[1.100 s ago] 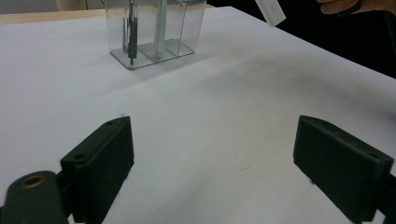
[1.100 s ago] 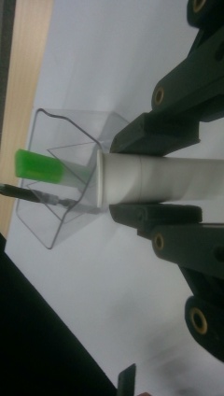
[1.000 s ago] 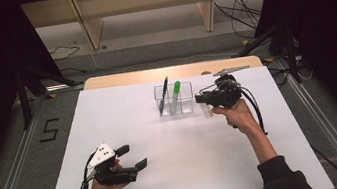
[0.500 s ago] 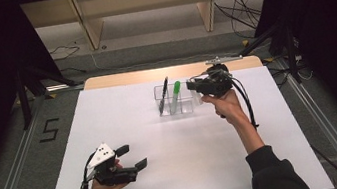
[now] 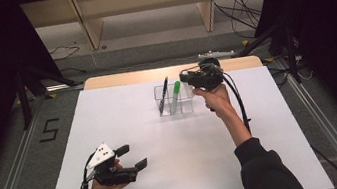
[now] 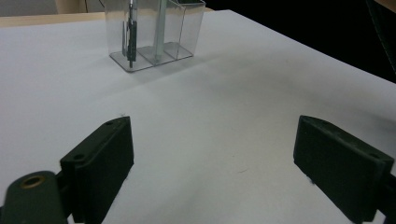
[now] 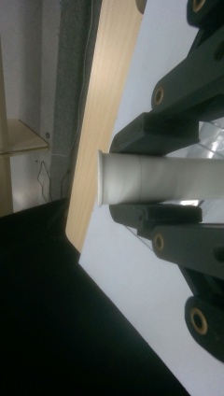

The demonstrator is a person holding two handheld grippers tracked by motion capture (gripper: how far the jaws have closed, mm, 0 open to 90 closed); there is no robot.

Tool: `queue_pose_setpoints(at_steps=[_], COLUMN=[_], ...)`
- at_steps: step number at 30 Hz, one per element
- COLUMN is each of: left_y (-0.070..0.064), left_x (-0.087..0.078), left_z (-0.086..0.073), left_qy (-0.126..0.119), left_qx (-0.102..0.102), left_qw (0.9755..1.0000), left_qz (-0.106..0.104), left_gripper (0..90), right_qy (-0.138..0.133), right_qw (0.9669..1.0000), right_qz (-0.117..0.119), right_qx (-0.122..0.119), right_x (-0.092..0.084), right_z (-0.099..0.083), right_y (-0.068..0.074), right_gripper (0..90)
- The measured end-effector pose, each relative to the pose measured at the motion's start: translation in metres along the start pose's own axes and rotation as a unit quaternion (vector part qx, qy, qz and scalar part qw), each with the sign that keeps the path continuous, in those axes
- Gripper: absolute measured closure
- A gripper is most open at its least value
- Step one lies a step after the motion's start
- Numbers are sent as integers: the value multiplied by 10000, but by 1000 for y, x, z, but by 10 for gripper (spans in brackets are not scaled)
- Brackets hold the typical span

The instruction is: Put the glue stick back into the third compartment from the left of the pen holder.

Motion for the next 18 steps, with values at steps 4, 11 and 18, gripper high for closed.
queue_pose_setpoints(at_steps=[4,11,18], left_y=[0,1,0], left_x=[0,0,0], left_z=[0,0,0], left_qy=[-6,4,4], left_qx=[2,-3,-6], left_qw=[10000,10000,10000], left_qz=[-1,1,-13], left_gripper=[117,117,117], right_qy=[-31,-66,-145], right_qw=[9999,9997,9994], right_qz=[-93,-224,-310], right_qx=[-43,-51,-89], right_x=[4,10,15], right_z=[4,9,13], right_y=[-2,-6,-9], right_gripper=[675,675,675])
Point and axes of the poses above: each handheld gripper's, and its own axes: x roughly forward along the jaws, z roughly out of its top, y roughly to its left, the point moved 9 cm from there along x, roughly forward along the jaws, and after that the axes turned 8 degrees about z, right-handed, at the moved point
